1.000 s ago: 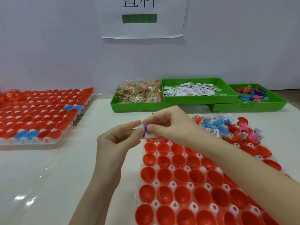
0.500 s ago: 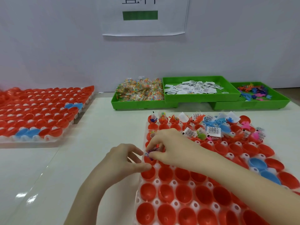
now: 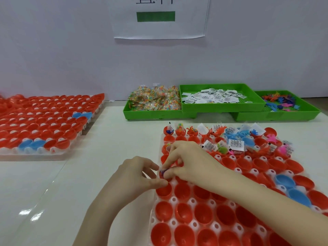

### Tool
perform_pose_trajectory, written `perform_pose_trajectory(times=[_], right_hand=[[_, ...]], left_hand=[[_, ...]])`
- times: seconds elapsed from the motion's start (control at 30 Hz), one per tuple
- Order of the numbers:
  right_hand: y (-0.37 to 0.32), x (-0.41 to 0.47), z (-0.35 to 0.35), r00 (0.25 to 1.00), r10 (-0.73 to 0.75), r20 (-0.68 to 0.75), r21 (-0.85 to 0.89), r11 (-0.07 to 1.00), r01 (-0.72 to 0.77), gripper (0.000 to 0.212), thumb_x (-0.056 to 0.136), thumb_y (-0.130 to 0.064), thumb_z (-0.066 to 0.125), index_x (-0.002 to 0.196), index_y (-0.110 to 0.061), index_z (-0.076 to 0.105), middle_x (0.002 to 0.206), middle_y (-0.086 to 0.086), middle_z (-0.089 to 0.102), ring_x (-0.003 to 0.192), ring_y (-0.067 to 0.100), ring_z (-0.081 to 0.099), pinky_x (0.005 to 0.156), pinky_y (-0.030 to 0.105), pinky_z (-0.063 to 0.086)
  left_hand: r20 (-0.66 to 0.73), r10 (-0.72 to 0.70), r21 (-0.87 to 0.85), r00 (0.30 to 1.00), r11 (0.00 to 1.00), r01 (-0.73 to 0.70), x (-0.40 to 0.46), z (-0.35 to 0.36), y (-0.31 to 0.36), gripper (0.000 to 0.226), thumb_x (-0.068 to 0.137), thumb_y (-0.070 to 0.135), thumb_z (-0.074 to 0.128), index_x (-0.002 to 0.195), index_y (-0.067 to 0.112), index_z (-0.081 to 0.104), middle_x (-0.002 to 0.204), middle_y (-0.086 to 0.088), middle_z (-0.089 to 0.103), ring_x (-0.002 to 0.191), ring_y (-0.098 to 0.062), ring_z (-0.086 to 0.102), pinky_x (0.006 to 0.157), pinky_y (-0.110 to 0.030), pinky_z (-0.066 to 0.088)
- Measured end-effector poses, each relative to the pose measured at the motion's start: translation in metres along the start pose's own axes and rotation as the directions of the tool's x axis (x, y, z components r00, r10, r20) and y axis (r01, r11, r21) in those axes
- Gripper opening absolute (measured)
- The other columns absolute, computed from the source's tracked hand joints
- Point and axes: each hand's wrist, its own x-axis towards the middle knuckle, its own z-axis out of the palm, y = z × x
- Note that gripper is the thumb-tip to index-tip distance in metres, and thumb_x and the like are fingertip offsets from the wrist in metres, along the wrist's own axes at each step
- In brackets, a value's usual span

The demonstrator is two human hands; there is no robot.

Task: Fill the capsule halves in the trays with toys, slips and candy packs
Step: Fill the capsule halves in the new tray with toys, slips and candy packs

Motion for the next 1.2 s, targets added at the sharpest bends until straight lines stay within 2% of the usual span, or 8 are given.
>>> perform_pose_trajectory(times=[0.13,0.27,0.4,0.53,0.63,0.73,0.9,1.2], right_hand=[[0.005,-0.003,-0.007,1.000,0.004,0.024,0.004,1.000,-0.004,0.032,0.067,-0.035,0.077,0.096,-0.023,0.071,0.074,-0.017,0.057,0.063,-0.011,0.050,0.056,0.010,0.036],[0.007,-0.008,-0.027,0.999,0.026,0.037,-0.010,1.000,-0.026,0.040,0.061,-0.047,0.076,0.097,-0.031,0.069,0.074,-0.017,0.059,0.062,-0.006,0.051,0.059,0.013,0.039],[0.037,-0.007,-0.097,0.975,0.149,-0.165,0.116,0.985,-0.131,0.022,0.059,-0.051,0.072,0.077,-0.037,0.070,0.071,-0.022,0.066,0.061,-0.005,0.057,0.051,0.007,0.041],[0.130,-0.004,-0.166,0.790,0.388,-0.474,0.064,0.910,-0.409,0.019,0.080,-0.029,0.067,0.090,-0.013,0.071,0.084,0.000,0.070,0.066,0.004,0.054,0.059,0.020,0.038],[0.205,-0.007,-0.187,0.680,0.538,-0.498,-0.026,0.774,-0.632,0.027,0.089,-0.018,0.059,0.108,0.000,0.065,0.114,0.018,0.064,0.096,0.027,0.059,0.078,0.030,0.039],[0.248,-0.008,-0.186,0.638,0.631,-0.441,-0.087,0.677,-0.731,0.040,0.095,-0.024,0.047,0.127,0.000,0.051,0.134,0.019,0.050,0.122,0.032,0.046,0.093,0.031,0.035],[0.281,0.005,-0.173,0.556,0.766,-0.323,-0.095,0.558,-0.824,0.054,0.094,-0.036,0.047,0.136,-0.003,0.039,0.142,0.016,0.040,0.127,0.032,0.041,0.100,0.033,0.033],[0.291,0.019,-0.177,0.486,0.752,-0.445,0.110,0.584,-0.804,0.031,0.072,-0.007,0.076,0.100,0.002,0.066,0.119,0.019,0.059,0.113,0.033,0.051,0.093,0.035,0.039]], left_hand=[[-0.021,0.008,0.046,1.000,0.999,-0.007,-0.002,-0.001,0.001,0.044,0.063,0.049,0.076,0.101,0.031,0.066,0.078,0.016,0.065,0.073,0.003,0.060,0.069,-0.021,0.049],[-0.028,-0.002,-0.008,1.000,1.000,0.001,-0.007,-0.007,0.003,0.054,0.048,0.070,0.064,0.090,0.036,0.063,0.076,0.014,0.067,0.070,0.005,0.060,0.067,-0.019,0.048],[-0.222,-0.013,-0.203,0.975,0.979,-0.033,-0.007,-0.025,0.007,0.048,0.046,0.067,0.057,0.075,0.031,0.069,0.070,0.013,0.070,0.059,-0.001,0.062,0.053,-0.017,0.044],[-0.442,0.033,-0.203,0.896,0.970,-0.136,0.035,-0.047,0.015,0.015,0.076,0.037,0.067,0.068,0.024,0.069,0.061,0.014,0.067,0.056,-0.002,0.060,0.051,-0.014,0.043],[-0.546,0.083,-0.132,0.833,0.974,-0.183,0.095,-0.056,0.024,0.018,0.086,0.024,0.062,0.076,0.011,0.069,0.068,0.000,0.067,0.060,-0.006,0.054,0.054,-0.014,0.039],[-0.526,0.047,-0.018,0.849,0.998,-0.067,0.155,-0.059,0.023,0.027,0.091,0.024,0.055,0.103,0.005,0.068,0.101,-0.013,0.067,0.088,-0.023,0.059,0.069,-0.025,0.038],[-0.406,-0.071,0.407,0.911,0.879,0.250,0.209,-0.057,0.005,0.047,0.091,0.052,0.042,0.119,0.017,0.058,0.119,-0.012,0.061,0.109,-0.031,0.054,0.084,-0.032,0.040],[-0.563,-0.072,0.271,0.823,0.925,0.266,0.218,-0.046,0.013,0.016,0.080,0.031,0.069,0.090,0.018,0.070,0.097,-0.010,0.067,0.096,-0.032,0.059,0.071,-0.029,0.036]])
